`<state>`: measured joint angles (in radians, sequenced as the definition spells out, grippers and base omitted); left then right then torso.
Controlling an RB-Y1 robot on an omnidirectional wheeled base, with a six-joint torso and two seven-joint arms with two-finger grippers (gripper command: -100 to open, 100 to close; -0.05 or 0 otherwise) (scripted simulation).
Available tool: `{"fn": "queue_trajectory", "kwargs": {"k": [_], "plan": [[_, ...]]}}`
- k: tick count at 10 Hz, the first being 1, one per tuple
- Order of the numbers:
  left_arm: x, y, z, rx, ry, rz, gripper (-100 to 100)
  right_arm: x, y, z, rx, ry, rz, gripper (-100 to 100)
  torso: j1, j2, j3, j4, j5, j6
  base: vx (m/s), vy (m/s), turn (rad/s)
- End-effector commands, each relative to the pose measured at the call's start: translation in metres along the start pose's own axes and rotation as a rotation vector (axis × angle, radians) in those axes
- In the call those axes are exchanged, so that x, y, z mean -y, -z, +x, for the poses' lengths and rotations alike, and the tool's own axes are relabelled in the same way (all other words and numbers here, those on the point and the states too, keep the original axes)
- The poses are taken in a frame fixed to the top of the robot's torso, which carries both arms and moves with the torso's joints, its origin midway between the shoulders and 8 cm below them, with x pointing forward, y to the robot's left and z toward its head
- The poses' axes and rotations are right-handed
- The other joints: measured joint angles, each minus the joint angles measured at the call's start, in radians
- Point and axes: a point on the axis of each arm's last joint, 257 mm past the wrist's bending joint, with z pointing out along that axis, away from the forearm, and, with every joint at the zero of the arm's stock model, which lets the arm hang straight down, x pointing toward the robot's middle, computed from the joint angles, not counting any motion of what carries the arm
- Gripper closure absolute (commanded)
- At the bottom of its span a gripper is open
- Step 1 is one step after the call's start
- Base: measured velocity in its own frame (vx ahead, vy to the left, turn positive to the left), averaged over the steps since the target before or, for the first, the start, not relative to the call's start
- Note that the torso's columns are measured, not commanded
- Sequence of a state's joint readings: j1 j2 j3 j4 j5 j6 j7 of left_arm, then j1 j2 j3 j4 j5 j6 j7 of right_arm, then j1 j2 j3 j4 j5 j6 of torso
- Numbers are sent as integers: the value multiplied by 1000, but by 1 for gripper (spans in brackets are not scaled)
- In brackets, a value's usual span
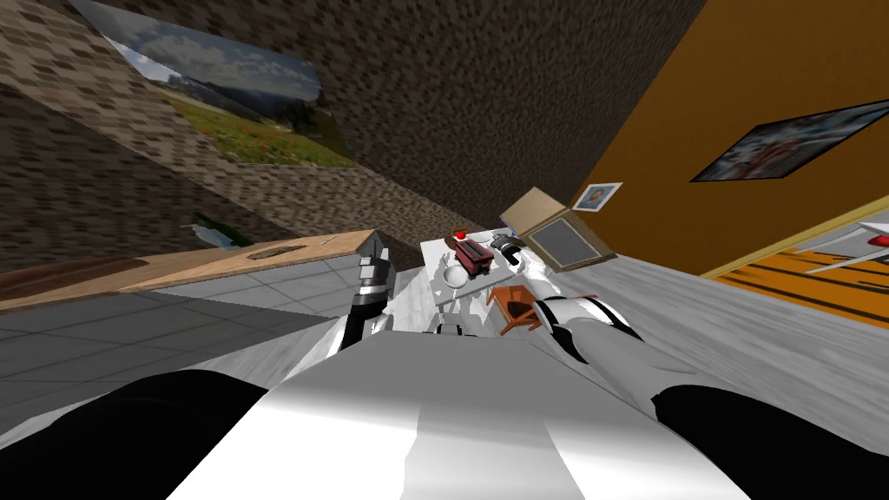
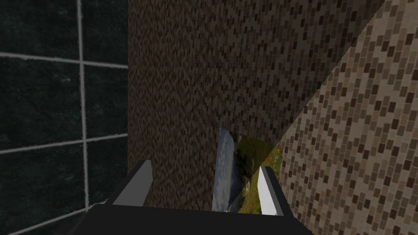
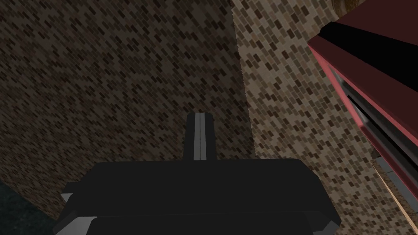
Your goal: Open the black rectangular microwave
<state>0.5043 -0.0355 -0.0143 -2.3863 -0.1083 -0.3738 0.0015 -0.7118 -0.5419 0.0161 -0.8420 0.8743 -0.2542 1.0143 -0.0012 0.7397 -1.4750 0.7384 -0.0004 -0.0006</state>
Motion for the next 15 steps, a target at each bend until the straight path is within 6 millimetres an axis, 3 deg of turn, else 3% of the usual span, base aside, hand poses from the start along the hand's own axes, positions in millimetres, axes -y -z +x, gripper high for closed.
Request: {"fn": "queue_trajectory", "kwargs": {"k": [1, 15], "plan": [[0, 0, 0, 0, 0, 0, 0, -3, 0, 0, -16, 25, 12, -100, 0, 0, 0, 0, 0, 1, -11, 8, 25], [0, 0, 0, 0, 0, 0, 0, -7, 9, -13, -162, 281, 162, -100, 1, -2, -1, -1, 0, 1, -19, 19, 32]]}}
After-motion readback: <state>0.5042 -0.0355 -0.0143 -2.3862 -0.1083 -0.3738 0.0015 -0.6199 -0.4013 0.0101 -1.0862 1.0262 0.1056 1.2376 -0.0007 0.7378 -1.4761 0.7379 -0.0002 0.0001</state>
